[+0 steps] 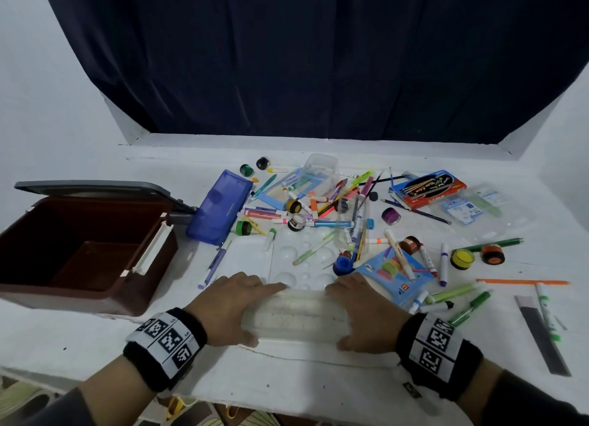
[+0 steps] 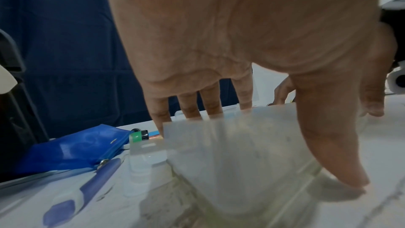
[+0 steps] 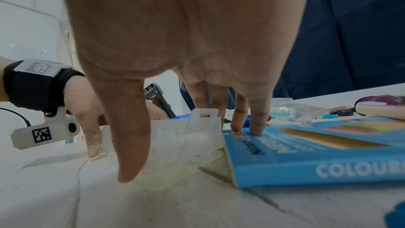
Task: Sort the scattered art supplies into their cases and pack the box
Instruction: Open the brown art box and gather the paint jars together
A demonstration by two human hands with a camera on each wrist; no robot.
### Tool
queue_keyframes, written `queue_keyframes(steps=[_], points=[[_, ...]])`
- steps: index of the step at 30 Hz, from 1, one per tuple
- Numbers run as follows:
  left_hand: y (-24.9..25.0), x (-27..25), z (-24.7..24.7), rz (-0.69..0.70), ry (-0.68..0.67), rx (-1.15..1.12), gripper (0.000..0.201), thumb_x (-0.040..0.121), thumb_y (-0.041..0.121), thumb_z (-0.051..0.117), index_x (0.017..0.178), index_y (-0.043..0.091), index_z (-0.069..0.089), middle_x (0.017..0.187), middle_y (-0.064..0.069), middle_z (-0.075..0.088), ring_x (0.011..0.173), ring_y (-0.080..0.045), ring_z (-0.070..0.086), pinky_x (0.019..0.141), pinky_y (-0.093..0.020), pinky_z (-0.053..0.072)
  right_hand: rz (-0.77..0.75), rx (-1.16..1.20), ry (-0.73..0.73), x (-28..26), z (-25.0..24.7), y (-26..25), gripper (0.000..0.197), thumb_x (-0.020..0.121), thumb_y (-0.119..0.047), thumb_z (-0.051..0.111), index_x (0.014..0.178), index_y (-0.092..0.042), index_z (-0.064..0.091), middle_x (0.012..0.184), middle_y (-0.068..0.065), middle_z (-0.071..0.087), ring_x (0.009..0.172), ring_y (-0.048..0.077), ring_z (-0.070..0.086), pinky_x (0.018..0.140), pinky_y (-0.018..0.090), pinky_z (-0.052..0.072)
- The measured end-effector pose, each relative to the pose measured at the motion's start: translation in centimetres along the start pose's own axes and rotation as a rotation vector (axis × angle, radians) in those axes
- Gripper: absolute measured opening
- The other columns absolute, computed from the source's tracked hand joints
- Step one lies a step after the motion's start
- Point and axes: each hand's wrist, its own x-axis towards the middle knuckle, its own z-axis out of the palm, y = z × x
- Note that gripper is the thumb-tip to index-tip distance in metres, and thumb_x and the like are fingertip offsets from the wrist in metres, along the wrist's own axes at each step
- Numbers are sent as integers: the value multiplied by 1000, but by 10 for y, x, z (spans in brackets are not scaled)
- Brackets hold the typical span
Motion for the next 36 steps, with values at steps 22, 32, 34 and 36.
queue_keyframes(steps=[22,32,34,36], points=[[-42,-30,-2,-43,112,-201,96,62,60,84,145,42,37,144,27,39,133,2,37,106,-10,25,54,134,13,-5,9,13,92,80,-53,72,153,-33,20,157,-12,19,142,6,17,114,19,13],[-41,-24,4,-85,100,-250,99,54,60,86,141,39,43,139,23,50,125,1,46,106,-22,39,79,66,-44,-6,5,6,95,84,-56,67,155,-32,10,162,-8,11,147,8,10,116,21,10],[-39,-22,2,-86,87,-231,100,54,58,87,142,37,44,137,18,51,126,-3,43,107,-23,37,79,48,-33,-6,3,5,94,82,-57,68,155,-32,14,160,-9,15,145,7,13,114,19,11],[-36,-22,-1,-85,71,-192,97,54,55,88,140,34,47,130,15,54,121,-5,43,105,-24,38,75,21,-26,-6,3,5,95,81,-57,69,155,-31,15,159,-8,17,145,7,14,115,19,12]])
